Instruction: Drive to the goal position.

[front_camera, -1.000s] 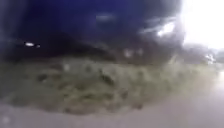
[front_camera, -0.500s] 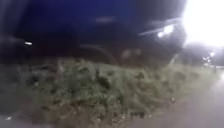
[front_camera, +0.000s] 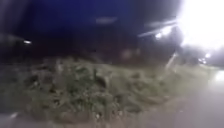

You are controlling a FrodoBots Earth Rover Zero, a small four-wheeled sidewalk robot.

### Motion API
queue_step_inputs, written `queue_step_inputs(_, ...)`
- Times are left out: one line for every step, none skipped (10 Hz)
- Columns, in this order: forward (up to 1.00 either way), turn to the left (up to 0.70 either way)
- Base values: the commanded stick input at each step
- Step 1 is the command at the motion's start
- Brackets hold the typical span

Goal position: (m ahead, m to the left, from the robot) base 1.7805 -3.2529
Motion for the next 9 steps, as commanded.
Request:
queue_step_inputs(-0.9,0.36)
queue_step_inputs(-0.9,0.36)
queue_step_inputs(-0.91,0.36)
queue_step_inputs(-0.9,0.36)
queue_step_inputs(-0.9,0.36)
queue_step_inputs(-0.91,0.36)
queue_step_inputs(-0.9,0.36)
queue_step_inputs(-0.91,0.36)
queue_step_inputs(-0.9,0.36)
